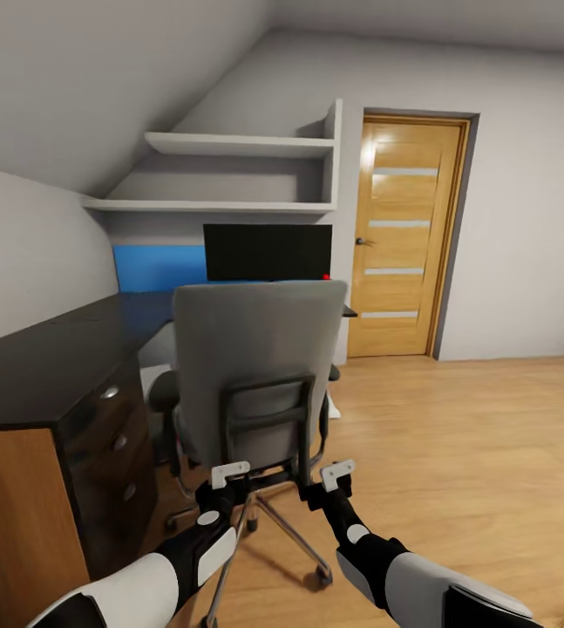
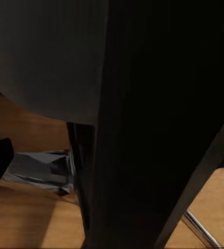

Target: In the bedroom, organize the workspace by keeping the computer under the desk, ensuring the monitor is on the desk, placing the keyboard on the desk next to the monitor, placing the mouse on the desk next to the keyboard, moving the folder from the swivel chair onto the desk next to the mouse, stacking the notebook on top of the folder with the pen on top of the notebook, and positioning the swivel chair next to the desk.

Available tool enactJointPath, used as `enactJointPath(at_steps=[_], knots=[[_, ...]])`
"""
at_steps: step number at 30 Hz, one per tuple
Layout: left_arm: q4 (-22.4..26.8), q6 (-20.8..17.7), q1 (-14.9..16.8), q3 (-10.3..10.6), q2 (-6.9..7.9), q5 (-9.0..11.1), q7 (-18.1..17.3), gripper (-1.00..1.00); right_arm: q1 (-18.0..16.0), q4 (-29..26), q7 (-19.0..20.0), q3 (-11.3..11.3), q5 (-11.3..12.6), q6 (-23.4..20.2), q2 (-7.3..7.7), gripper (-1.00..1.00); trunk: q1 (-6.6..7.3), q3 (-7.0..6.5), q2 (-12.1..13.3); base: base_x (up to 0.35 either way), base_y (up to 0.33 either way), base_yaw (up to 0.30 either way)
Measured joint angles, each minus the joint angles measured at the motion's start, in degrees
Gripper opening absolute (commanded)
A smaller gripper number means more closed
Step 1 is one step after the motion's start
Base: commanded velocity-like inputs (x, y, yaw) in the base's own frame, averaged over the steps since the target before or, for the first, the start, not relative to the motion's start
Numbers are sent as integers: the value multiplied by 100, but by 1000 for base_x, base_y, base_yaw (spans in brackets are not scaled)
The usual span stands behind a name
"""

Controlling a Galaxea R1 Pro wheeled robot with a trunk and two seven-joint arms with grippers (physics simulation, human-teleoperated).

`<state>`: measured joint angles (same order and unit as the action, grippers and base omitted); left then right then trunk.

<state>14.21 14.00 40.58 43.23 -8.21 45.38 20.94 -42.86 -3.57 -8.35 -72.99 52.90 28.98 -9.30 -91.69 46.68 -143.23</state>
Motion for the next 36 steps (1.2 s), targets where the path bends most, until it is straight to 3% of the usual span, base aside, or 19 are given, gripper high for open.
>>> enactJointPath(at_steps=[17,36], knots=[[2,10,2,-12,2,-10,3,100,-1,8,1,7,8,-1,-1,100,0,-14,0,187,30,-39],[4,3,0,19,-1,7,-3,100,-1,8,-8,1,2,-1,-1,100,1,-13,0,257,-60,0]])
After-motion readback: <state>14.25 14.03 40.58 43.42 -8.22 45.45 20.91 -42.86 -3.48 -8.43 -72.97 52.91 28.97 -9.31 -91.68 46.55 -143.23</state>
